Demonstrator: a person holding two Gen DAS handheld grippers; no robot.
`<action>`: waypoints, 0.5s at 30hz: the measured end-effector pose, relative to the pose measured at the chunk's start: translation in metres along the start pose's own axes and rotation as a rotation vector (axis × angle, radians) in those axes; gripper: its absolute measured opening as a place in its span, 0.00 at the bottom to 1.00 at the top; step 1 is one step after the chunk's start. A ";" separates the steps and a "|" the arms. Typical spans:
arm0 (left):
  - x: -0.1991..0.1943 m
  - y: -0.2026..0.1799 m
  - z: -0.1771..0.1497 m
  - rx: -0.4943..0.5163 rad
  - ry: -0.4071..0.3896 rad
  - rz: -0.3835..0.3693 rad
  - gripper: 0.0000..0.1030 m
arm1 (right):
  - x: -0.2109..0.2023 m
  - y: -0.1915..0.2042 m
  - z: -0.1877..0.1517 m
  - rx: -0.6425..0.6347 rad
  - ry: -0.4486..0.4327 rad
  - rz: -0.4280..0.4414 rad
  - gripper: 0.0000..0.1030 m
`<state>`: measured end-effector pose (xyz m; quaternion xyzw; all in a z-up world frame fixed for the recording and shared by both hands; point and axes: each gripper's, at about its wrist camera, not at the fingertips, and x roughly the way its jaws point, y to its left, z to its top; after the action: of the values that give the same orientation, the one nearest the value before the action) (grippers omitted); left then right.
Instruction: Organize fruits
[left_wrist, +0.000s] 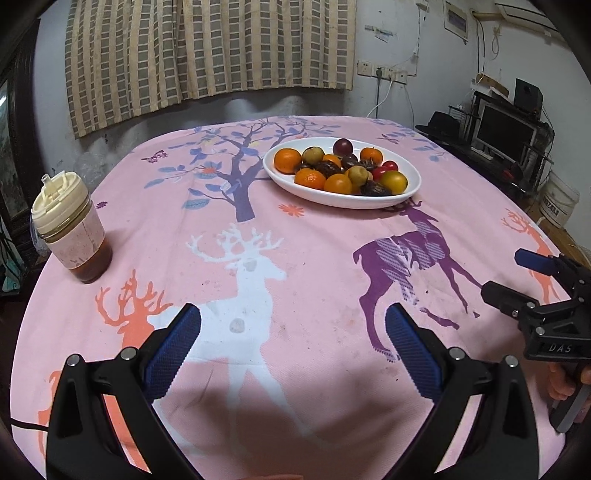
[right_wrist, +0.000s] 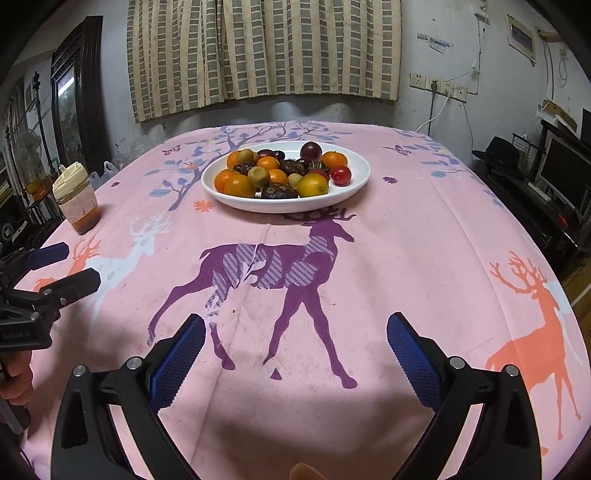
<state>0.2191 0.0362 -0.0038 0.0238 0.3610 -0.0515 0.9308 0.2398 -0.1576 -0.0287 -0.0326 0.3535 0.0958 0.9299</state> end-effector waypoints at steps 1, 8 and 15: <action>0.000 -0.001 0.000 -0.003 0.002 -0.001 0.95 | -0.001 0.000 0.000 -0.001 -0.002 -0.003 0.97; 0.000 0.002 0.001 -0.014 0.003 0.014 0.95 | -0.003 0.001 0.001 -0.010 -0.006 0.013 0.97; 0.001 0.004 0.001 -0.012 0.008 0.021 0.95 | -0.004 0.002 0.001 -0.013 -0.010 0.015 0.97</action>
<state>0.2212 0.0397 -0.0035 0.0224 0.3649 -0.0394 0.9300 0.2375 -0.1557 -0.0256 -0.0357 0.3486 0.1052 0.9306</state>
